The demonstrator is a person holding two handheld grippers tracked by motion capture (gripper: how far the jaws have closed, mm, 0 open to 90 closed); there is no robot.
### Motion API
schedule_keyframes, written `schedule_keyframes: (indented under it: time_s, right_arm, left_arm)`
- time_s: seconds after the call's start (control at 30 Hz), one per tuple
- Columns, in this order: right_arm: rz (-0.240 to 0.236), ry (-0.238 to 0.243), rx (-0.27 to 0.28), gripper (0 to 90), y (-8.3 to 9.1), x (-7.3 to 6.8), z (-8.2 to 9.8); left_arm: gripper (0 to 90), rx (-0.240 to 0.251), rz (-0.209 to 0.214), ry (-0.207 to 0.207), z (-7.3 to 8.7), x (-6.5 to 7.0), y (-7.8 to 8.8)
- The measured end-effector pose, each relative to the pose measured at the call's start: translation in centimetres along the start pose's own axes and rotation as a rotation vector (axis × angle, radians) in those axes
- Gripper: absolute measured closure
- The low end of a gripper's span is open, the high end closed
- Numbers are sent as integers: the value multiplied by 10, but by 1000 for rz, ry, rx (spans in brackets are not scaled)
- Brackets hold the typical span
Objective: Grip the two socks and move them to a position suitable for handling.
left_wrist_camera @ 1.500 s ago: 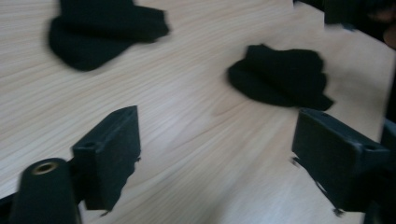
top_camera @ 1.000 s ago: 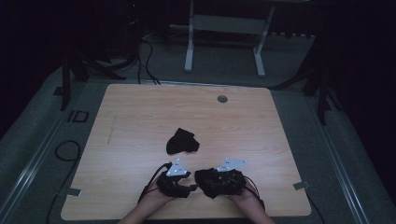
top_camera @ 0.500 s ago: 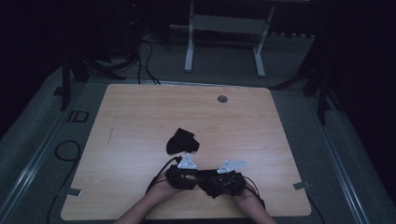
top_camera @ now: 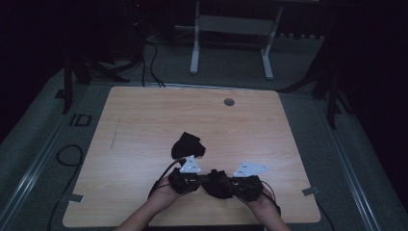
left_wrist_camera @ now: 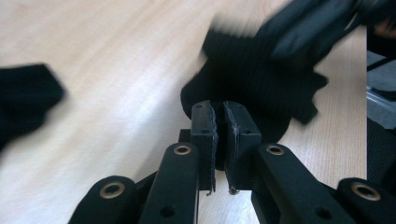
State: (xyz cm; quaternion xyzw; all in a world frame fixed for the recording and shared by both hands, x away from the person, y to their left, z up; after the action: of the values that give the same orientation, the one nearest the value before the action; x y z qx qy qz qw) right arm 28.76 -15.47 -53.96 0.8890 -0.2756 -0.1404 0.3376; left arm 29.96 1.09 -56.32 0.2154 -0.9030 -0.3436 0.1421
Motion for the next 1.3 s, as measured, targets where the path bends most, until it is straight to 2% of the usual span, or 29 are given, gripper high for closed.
schedule_keyframes:
  time_s: [0.03,0.07,0.2,0.23,0.27,0.3,0.33,0.43,0.6,0.73,0.77,0.8,0.83,0.93,1.0,1.03,1.1,1.13,1.17,1.23,1.27,1.3]
  right_arm:
    - [10,-4,21,840,7,2,-4]
    - [20,-14,57,840,21,6,-11]
    - [55,-17,110,840,50,15,-21]
    - [55,-17,110,840,50,15,-21]
    - [67,-21,123,840,56,18,-23]
    - [95,-27,136,840,67,24,-23]
    - [103,-49,147,840,73,31,-20]
    - [104,-74,146,840,76,36,-14]
    - [78,-119,100,839,65,39,5]
    - [45,-123,5,837,37,34,28]
    - [40,-128,-18,836,30,33,34]
    - [34,-137,-42,836,22,33,41]
    - [28,-143,-54,834,17,33,44]
    - [20,-179,-94,826,4,37,58]
    - [20,-184,-97,819,2,38,59]
    - [15,-196,-110,683,0,39,62]
    - [10,-193,-108,579,3,40,61]
    - [18,-190,-95,528,5,41,60]
    - [22,-192,-85,511,8,42,58]
    - [23,-194,-78,511,11,44,57]
    - [46,-191,-56,527,18,48,52]
    - [50,-192,-50,568,21,49,51]
  left_arm:
    - [837,4,-7,7,-2,-2,9]
    - [843,8,-14,9,-3,-3,13]
    - [844,40,-38,16,-9,-7,41]
    - [844,40,-38,16,-9,-7,41]
    - [844,48,-70,4,-10,-8,56]
    - [844,46,-74,5,-10,-9,60]
    - [844,47,-88,8,-9,-11,67]
    - [844,34,-87,29,-2,-16,77]
    - [843,-32,-85,47,18,-23,74]
    - [842,-121,-38,85,38,-31,51]
    - [842,-145,-40,90,45,-33,43]
    - [842,-154,-44,99,48,-35,39]
    - [841,-166,-28,111,54,-36,32]
    - [834,-181,-20,134,59,-40,24]
    - [803,-168,-13,147,61,-42,23]
    - [731,-161,-24,153,61,-44,23]
    - [608,-126,-39,157,59,-46,27]
    - [598,-104,-40,164,57,-46,30]
    - [566,-89,-46,163,55,-46,33]
    - [564,-89,-46,163,55,-46,33]
    - [568,-49,-53,155,49,-41,42]
    - [598,-47,-44,137,48,-37,43]
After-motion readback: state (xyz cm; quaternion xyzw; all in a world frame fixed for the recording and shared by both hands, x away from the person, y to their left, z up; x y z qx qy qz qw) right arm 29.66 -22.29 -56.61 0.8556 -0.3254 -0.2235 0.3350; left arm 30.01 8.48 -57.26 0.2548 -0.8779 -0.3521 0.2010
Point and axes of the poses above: each handheld gripper's, and its own axes: y roughly backward along the jaws, z roughly out of its underside, x roughly to its right, the point moved 6 cm from there along -y, roughly forward along the jaws, and after that the axes turned 5 degrees about -x, right-handed, at the moved point
